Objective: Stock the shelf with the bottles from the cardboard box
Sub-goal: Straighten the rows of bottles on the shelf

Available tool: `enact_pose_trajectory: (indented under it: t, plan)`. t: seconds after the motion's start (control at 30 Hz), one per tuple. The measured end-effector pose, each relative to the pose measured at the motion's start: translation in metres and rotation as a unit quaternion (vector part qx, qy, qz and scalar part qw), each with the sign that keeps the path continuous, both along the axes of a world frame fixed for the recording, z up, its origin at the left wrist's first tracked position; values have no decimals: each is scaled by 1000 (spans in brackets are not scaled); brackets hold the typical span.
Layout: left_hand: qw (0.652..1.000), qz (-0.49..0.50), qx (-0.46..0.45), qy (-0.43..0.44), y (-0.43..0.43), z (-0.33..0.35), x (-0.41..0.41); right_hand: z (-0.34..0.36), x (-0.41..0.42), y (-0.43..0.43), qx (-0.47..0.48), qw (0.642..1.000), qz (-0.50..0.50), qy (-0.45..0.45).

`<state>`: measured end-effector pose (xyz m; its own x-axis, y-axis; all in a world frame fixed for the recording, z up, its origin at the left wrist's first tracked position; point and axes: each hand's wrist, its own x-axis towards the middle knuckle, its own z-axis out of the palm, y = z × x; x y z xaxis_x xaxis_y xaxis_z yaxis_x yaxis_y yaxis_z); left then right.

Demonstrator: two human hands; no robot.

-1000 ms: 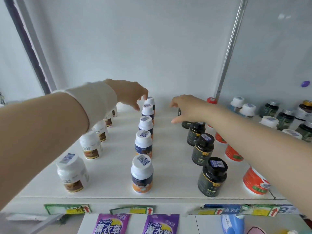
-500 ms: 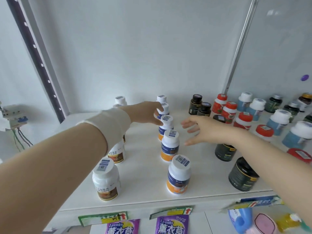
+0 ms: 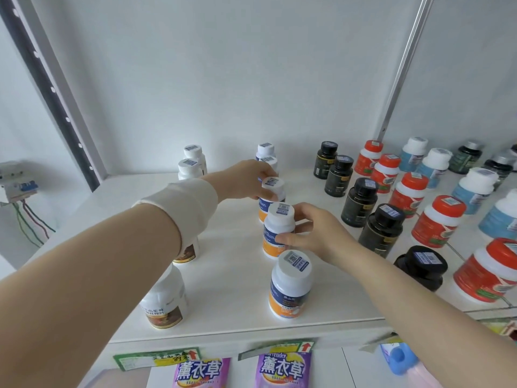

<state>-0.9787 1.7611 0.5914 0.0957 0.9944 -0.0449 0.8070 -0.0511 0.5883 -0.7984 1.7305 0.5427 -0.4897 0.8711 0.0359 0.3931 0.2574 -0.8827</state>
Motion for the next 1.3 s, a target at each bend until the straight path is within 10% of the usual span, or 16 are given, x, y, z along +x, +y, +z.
enact_pose_trajectory:
  t: [0.73,1.13,1.3]
  plan:
    - [998,-1,13,61,-17,25,-6,41,7,7,27,999,-16,-17]
    - [915,11,29,403,-72,67,-119,95,-71,0,308,871,33,-381]
    - [927,-4,16,374,-77,44,-150,82,-100,-21,285,862,64,-414]
